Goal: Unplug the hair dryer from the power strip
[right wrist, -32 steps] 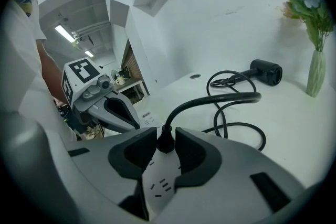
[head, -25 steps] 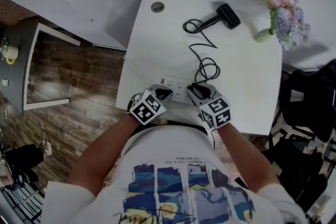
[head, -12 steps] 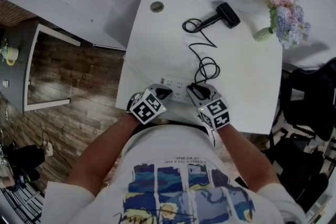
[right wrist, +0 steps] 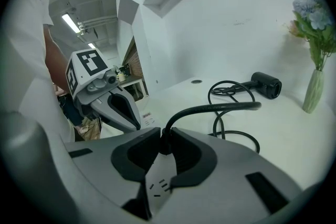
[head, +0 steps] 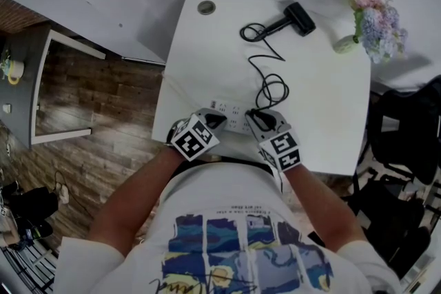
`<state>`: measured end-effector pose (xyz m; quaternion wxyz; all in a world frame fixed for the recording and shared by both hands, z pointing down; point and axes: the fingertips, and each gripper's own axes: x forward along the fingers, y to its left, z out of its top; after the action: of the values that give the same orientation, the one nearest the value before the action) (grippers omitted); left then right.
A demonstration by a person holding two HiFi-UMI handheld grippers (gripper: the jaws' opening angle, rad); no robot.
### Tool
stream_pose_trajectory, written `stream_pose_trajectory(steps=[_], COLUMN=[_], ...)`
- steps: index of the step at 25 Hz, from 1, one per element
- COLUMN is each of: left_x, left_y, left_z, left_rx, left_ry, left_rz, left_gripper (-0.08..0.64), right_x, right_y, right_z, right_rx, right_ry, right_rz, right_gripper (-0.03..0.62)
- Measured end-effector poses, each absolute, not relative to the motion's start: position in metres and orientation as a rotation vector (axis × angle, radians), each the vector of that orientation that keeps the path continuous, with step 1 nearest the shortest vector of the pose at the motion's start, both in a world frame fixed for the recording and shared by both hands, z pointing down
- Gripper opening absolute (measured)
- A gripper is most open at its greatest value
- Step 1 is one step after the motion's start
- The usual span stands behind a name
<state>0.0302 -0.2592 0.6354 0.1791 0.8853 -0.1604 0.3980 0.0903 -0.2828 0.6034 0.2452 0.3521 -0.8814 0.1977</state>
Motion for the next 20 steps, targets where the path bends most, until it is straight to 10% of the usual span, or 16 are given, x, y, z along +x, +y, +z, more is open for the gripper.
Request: stream_pose_trajectory(steps=[20], left_x=[0.03], left_y=[-0.258], left_z=[0.636], left_rx=[2.486], left_ry=[-0.472], left_rz=[1.144], left_gripper=[0.0], right_x=[0.087], right_y=[-0.287], right_z=[0.581], right_rx=[0.99], right_ry=[-2.429], right_rz=[0.447], right_gripper=[0.058])
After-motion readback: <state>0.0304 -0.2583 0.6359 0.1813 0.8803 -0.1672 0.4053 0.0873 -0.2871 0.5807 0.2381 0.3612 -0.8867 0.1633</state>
